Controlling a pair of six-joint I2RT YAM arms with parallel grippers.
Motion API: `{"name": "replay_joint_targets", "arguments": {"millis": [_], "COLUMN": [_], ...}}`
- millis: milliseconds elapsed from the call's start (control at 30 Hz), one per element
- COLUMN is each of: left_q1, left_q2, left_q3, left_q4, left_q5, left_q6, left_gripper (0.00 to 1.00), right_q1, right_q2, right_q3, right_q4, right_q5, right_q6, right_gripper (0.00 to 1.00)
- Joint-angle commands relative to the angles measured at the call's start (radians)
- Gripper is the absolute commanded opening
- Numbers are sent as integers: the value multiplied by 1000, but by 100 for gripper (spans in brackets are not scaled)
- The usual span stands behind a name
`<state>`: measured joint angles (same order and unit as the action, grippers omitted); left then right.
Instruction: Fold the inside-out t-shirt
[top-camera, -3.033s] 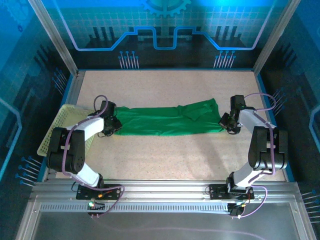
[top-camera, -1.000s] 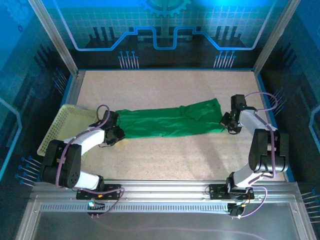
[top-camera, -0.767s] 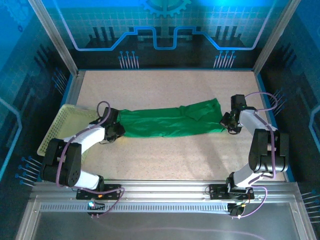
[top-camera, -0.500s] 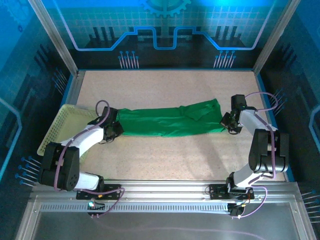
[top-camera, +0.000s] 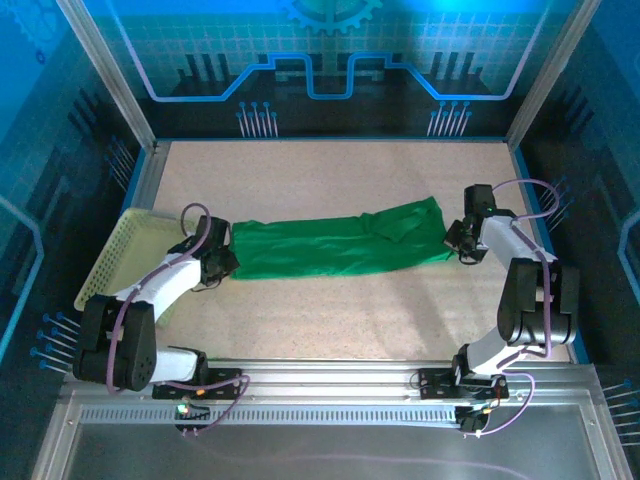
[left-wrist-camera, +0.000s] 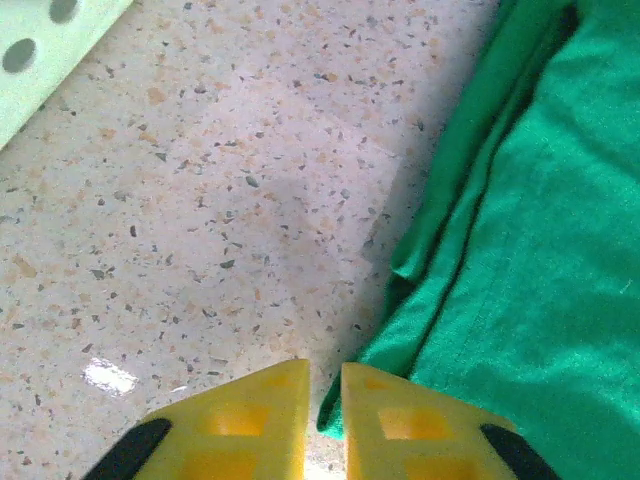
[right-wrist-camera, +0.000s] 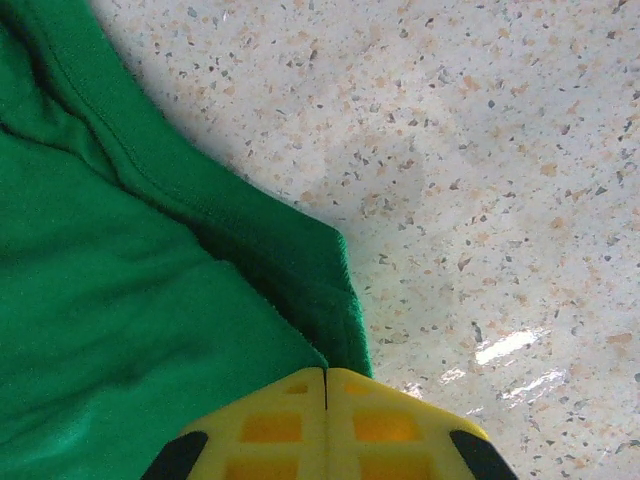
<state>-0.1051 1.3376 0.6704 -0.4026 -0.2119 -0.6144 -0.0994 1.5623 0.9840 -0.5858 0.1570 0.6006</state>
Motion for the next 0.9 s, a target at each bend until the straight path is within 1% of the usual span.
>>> {"name": "replay_joint_targets", "arguments": {"millis": [0, 33, 67, 100, 200, 233, 367, 433, 467, 500, 600, 700, 867], "left_q1": [8, 9, 8, 8, -7, -18, -82, -90, -90, -90, -90, -87, -57], "left_q2": [-8, -12, -22, -35, -59, -54, -2, 31, 55, 83, 178, 252, 300], "left_q3": [-2, 0, 2, 6, 41, 62, 159, 182, 194, 206, 245, 268, 253], "left_q4": [-47, -52, -59, -63, -72, -79, -90, -63, -48, -34, -10, 1, 14], "left_q5": [-26, -24, -22, -20, 10, 15, 31, 71, 92, 107, 132, 138, 143], "left_q6": [-23, -24, -24, -24, -1, 5, 11, -1, -9, -14, -16, -16, -35], "left_gripper": [26, 29, 31, 33, 42, 43, 47, 49, 50, 52, 53, 53, 54], "right_q1": [-14, -13, -13, -14, -27, -33, -42, -37, -34, -32, -15, 15, 67], "right_q2": [-13, -15, -20, -24, -46, -53, -56, -42, -20, 11, 115, 218, 343], "right_q3": [5, 1, -4, -8, 0, 5, 47, 64, 79, 107, 190, 281, 382], "right_q4": [-12, -14, -17, -20, -29, -32, -37, -25, -23, -31, -54, -92, -138], "right_q5": [-15, -33, -50, -60, -62, -64, -82, -88, -84, -86, -108, -95, -81], "right_q6": [-18, -18, -18, -16, -26, -31, -60, -77, -85, -92, -115, -133, -158], "right_gripper": [0, 0, 5, 14, 34, 39, 65, 73, 77, 78, 79, 81, 86]}}
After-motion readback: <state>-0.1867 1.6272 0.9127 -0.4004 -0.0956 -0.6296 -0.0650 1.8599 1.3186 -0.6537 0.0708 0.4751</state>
